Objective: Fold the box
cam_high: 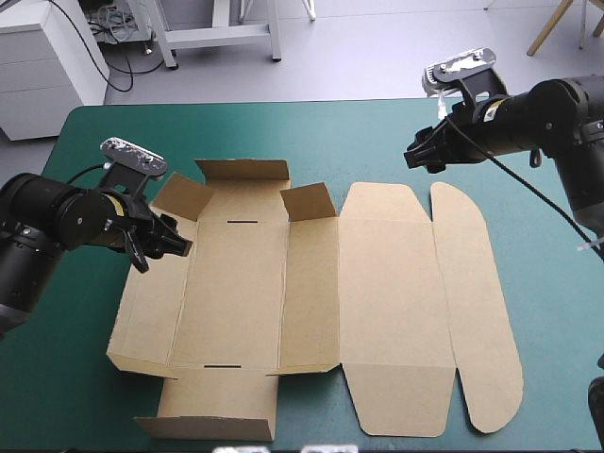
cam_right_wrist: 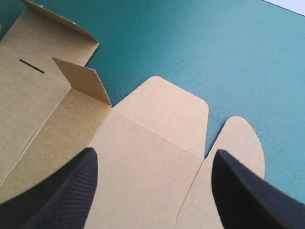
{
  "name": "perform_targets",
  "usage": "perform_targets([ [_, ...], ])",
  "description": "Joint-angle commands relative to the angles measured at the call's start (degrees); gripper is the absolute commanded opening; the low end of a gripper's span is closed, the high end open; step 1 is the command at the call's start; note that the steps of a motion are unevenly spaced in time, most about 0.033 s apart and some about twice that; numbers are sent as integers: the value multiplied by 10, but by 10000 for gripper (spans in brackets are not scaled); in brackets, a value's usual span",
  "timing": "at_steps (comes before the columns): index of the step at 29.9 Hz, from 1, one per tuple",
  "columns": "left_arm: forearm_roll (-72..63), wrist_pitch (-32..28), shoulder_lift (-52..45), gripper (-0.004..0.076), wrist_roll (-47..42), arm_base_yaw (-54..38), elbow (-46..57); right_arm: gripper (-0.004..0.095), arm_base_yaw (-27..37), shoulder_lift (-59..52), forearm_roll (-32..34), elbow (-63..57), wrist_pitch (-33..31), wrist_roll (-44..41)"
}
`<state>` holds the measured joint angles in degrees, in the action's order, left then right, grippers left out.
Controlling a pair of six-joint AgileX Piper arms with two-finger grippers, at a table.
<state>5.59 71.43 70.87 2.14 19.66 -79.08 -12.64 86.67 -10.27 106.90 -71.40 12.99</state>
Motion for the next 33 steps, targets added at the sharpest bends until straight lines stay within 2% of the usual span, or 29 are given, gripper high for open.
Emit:
perform_targets([
  [1,-23,28,-10,484,12,-47,-8,635,4,-23,7,11,25,-13],
  [8,-127,28,-31,484,67,-227,69,655,4,-23,7,11,25,-13],
  [19,-219,28,-32,484,143,-375,270,654,4,-23,-8,11,30,-8],
  [25,-253,1,-29,484,158,-399,294,654,4,-23,-11,11,33,-4],
  [33,-277,-21,39,484,175,-399,294,653,4,-23,-23,11,32,1],
])
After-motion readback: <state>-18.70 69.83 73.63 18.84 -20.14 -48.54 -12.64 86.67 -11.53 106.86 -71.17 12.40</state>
